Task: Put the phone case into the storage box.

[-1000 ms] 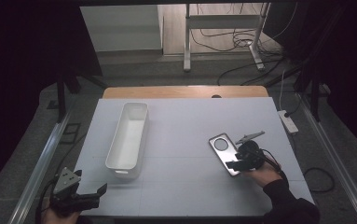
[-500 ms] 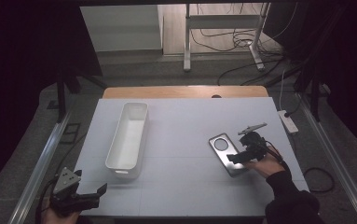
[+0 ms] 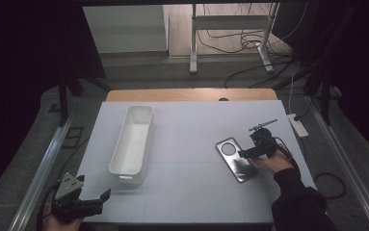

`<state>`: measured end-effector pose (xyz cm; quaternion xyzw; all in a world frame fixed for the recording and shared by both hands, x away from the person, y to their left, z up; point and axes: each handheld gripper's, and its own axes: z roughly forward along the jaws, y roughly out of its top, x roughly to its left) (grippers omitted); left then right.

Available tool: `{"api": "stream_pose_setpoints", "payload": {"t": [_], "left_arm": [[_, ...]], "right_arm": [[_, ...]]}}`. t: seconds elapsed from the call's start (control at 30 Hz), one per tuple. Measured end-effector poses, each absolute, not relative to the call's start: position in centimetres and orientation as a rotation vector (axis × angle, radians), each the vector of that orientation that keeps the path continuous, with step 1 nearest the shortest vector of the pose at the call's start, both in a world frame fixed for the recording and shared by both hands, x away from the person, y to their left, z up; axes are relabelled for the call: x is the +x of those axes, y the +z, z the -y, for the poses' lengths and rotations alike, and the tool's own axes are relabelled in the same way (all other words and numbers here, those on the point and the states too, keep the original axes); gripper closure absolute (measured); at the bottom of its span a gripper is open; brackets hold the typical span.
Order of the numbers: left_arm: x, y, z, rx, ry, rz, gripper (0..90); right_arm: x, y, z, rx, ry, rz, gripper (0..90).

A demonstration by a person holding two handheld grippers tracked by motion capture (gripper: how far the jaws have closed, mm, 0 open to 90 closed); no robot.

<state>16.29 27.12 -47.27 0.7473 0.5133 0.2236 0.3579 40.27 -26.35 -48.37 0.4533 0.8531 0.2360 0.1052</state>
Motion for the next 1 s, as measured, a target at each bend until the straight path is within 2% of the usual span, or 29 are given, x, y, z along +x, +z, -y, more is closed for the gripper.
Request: {"api": "stream_pose_setpoints", "payload": {"t": [0.03, 0.07, 0.1, 0.13, 0.23, 0.37, 0.5, 0.73, 1.0], "left_arm": [[16.3, -47.3, -27.1, 1.929, 0.577, -1.324, 1.3], [16.3, -47.3, -27.1, 1.929, 0.577, -1.325, 1.3], [16.3, -47.3, -27.1, 1.928, 0.576, -1.325, 1.3], [16.3, -47.3, -27.1, 1.928, 0.576, -1.325, 1.3], [16.3, -47.3, -27.1, 1.929, 0.575, -1.326, 1.3], [16.3, -47.3, -27.1, 1.929, 0.576, -1.325, 1.3], [16.3, -47.3, -27.1, 1.927, 0.574, -1.326, 1.4], [16.3, -47.3, -27.1, 1.93, 0.576, -1.326, 1.4], [16.3, -47.3, -27.1, 1.931, 0.579, -1.326, 1.8]], "right_arm": [[40.4, -48.5, 26.3, 1.331, 0.687, -2.516, 28.4], [40.5, -48.6, 26.3, 1.321, 0.673, -2.53, 37.5], [40.6, -48.7, 26.2, 1.315, 0.665, -2.532, 41.3], [40.6, -48.7, 26.2, 1.315, 0.665, -2.532, 41.3], [40.9, -48.8, 26.0, 1.294, 0.659, -2.541, 56.0], [41.2, -49.1, 25.7, 1.275, 0.656, -2.563, 67.1], [41.3, -49.3, 25.6, 1.269, 0.642, -2.568, 70.2], [41.4, -49.7, 25.5, 1.296, 0.66, -2.598, 83.2], [41.4, -49.7, 25.6, 1.348, 0.671, -2.603, 88.1]]}}
